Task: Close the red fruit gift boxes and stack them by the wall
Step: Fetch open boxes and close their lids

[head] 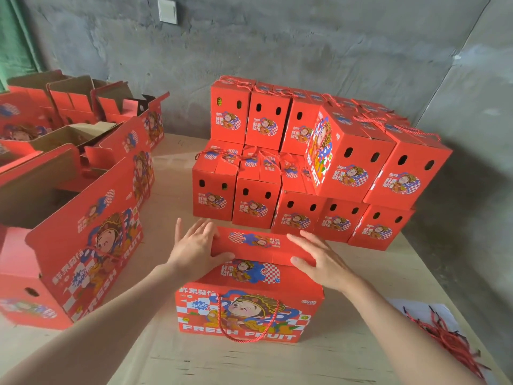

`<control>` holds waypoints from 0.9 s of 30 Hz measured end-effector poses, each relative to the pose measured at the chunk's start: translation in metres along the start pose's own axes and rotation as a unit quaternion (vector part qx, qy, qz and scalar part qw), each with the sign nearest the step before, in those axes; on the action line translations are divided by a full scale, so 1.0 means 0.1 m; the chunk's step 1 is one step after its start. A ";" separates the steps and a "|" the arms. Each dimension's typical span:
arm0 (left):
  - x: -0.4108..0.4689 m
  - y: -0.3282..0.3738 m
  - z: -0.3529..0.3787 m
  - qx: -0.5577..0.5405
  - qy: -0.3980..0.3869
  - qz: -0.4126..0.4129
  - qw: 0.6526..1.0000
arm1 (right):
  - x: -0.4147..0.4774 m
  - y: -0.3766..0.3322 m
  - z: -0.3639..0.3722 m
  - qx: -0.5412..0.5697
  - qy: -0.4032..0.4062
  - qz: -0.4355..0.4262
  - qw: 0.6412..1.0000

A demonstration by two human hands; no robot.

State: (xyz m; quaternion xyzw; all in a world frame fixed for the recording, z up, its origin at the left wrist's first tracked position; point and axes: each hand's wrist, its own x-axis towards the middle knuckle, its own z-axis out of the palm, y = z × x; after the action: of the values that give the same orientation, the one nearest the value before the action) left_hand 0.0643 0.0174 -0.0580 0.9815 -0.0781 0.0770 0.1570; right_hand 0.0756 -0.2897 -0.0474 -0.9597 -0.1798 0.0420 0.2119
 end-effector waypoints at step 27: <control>0.33 -0.25 -0.04 0.043 -0.194 0.086 0.976 | 0.07 0.02 -0.03 -0.099 -0.099 -0.021 0.990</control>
State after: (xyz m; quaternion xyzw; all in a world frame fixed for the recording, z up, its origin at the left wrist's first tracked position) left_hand 0.1006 0.0379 -0.0558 0.9731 -0.1883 -0.0988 0.0891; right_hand 0.0835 -0.2903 -0.0458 -0.9631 -0.2229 0.1144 0.0982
